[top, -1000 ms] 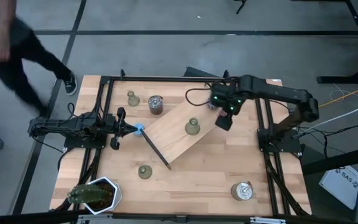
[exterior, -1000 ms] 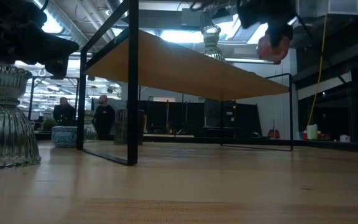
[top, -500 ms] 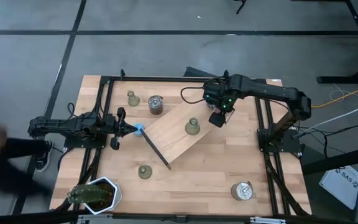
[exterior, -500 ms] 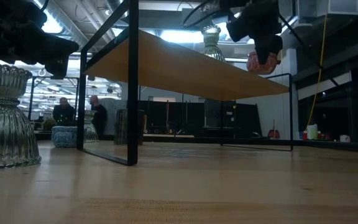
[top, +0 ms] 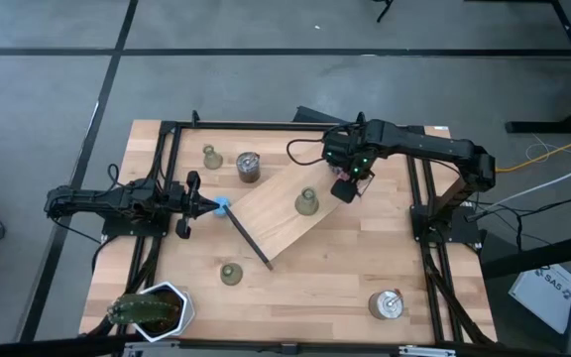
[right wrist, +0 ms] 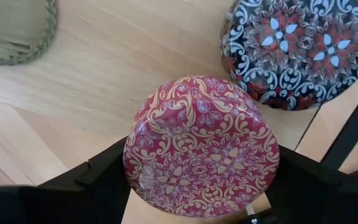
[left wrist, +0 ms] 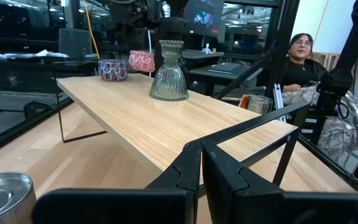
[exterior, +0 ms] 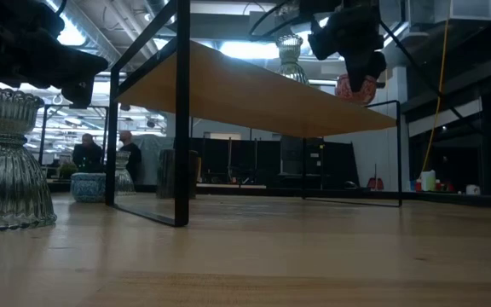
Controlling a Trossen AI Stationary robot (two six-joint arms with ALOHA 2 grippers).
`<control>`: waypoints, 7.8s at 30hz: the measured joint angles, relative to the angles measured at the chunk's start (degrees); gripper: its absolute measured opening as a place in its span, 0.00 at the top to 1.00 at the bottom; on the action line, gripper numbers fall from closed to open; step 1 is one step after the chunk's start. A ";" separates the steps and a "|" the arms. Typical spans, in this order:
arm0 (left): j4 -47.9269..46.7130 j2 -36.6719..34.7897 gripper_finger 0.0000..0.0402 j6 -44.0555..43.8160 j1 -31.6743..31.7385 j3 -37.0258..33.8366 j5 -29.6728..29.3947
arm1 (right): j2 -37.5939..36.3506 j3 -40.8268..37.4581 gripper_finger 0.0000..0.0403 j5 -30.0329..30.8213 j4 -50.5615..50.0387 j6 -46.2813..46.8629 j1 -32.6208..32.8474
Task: Pick & Place candle stick holders
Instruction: Put the pink patterned scented candle on the shelf, then put the bottom silver scented candle on the shelf
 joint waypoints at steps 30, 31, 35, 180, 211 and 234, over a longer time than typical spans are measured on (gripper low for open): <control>0.02 0.02 0.97 0.01 0.01 -0.01 0.01 | 3.43 -0.02 0.19 -0.02 0.75 -1.87 0.55; 0.02 0.02 0.97 0.02 0.00 -0.01 0.01 | 3.43 -0.02 0.18 -0.02 0.71 -2.21 0.55; 0.02 0.02 0.97 0.00 0.00 -0.02 0.01 | 3.43 -0.02 0.17 -0.01 0.71 -2.25 0.55; 0.00 0.02 0.97 0.01 0.01 0.00 0.00 | -1.20 0.04 1.00 -2.34 6.18 -8.40 3.87; 0.00 0.02 0.97 0.01 0.01 0.00 0.01 | -1.24 0.04 1.00 5.16 0.01 -6.01 3.89; 0.00 0.02 0.97 -0.01 0.00 0.00 0.00 | -5.04 4.66 1.00 5.05 -0.97 -4.68 7.68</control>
